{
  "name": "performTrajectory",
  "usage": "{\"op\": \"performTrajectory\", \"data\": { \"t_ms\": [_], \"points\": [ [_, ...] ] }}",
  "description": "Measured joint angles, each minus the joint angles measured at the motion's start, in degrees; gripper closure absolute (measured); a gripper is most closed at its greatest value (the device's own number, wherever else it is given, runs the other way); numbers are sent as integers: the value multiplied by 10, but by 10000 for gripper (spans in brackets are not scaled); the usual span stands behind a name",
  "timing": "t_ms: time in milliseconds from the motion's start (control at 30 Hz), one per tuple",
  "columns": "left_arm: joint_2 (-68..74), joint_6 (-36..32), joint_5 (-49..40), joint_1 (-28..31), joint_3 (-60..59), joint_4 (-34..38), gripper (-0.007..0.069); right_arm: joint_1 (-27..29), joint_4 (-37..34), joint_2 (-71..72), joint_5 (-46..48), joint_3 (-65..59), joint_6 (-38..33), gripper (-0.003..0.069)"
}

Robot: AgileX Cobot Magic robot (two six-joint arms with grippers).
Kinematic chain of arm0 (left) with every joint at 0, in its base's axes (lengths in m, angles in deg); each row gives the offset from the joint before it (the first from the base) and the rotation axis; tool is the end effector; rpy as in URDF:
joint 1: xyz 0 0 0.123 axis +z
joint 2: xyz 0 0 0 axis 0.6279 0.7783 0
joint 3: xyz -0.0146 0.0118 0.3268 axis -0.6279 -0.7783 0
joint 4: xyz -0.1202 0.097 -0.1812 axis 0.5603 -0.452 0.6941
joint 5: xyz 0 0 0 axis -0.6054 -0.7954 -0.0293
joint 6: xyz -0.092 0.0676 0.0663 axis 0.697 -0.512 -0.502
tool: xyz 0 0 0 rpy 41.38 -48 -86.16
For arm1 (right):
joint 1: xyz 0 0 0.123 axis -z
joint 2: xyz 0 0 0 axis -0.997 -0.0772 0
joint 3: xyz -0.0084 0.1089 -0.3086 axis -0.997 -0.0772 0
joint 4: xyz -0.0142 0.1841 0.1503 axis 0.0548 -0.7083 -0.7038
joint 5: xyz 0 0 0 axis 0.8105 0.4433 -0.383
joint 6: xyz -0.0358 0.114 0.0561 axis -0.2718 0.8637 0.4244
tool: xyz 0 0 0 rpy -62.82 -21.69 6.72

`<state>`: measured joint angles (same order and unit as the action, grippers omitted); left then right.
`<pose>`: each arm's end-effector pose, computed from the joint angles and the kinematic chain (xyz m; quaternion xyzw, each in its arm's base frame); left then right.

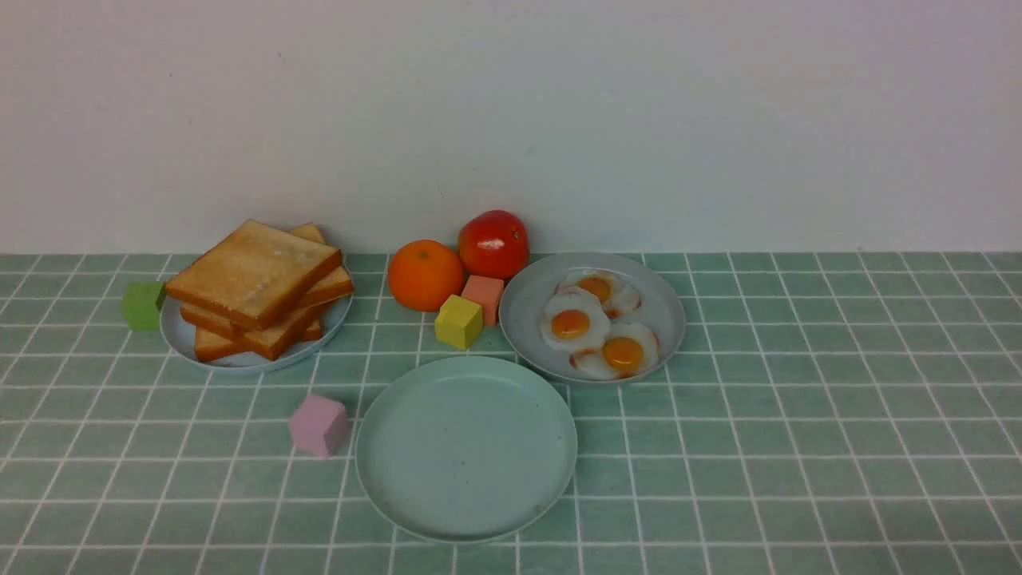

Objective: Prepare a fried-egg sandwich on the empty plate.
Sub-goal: Use the left arm to grab a slice of bread

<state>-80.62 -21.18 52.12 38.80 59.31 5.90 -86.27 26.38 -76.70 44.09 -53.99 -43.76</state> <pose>0.0348 -0.0071 0.1564 -0.0912 0.8033 -0.1002 0.5800 0.0349 0.0059 0.1614 0.0036 0.8044 0.0350 0.5931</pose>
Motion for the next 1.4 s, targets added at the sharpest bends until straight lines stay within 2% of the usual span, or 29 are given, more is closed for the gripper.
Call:
{"op": "performTrajectory", "data": {
  "t_ms": [533, 600, 867, 1000, 1067, 1133, 1167, 1200, 1233, 1267, 1300, 1400],
  "points": [
    [0, 0, 1, 0, 0, 0, 386, 0, 0, 0, 0, 0, 0, 419],
    [0, 9, 22, 0, 0, 11, 386, 0, 0, 0, 0, 0, 0, 419],
    [0, 145, 163, 0, 0, 246, 386, 0, 0, 0, 0, 0, 0, 419],
    [0, 154, 198, 0, 4, 296, 389, 0, 0, 0, 0, 0, 0, 419],
    [0, 145, 188, 0, 22, 301, 413, 0, 0, 0, 0, 0, 0, 419],
    [10, 96, 149, 0, 72, 293, 494, 0, 0, 0, 0, 0, 0, 418],
    [10, 96, 149, 0, 76, 291, 501, 0, 0, 0, 0, 0, 0, 418],
    [41, 36, 100, 0, 123, 279, 573, 0, 0, 0, 0, 0, 0, 418],
    [67, 2, 70, 0, 151, 272, 610, 0, 0, 0, 0, 0, 0, 418],
    [73, 2, 70, 0, 156, 271, 610, 0, 0, 0, 0, 1, 0, 418],
    [117, -49, 29, -3, 190, 266, 638, 0, 0, 0, 0, 0, 0, 418],
    [225, -149, -55, -35, 271, 252, 638, 0, 0, 0, 0, 0, 0, 418]
  ]
}}
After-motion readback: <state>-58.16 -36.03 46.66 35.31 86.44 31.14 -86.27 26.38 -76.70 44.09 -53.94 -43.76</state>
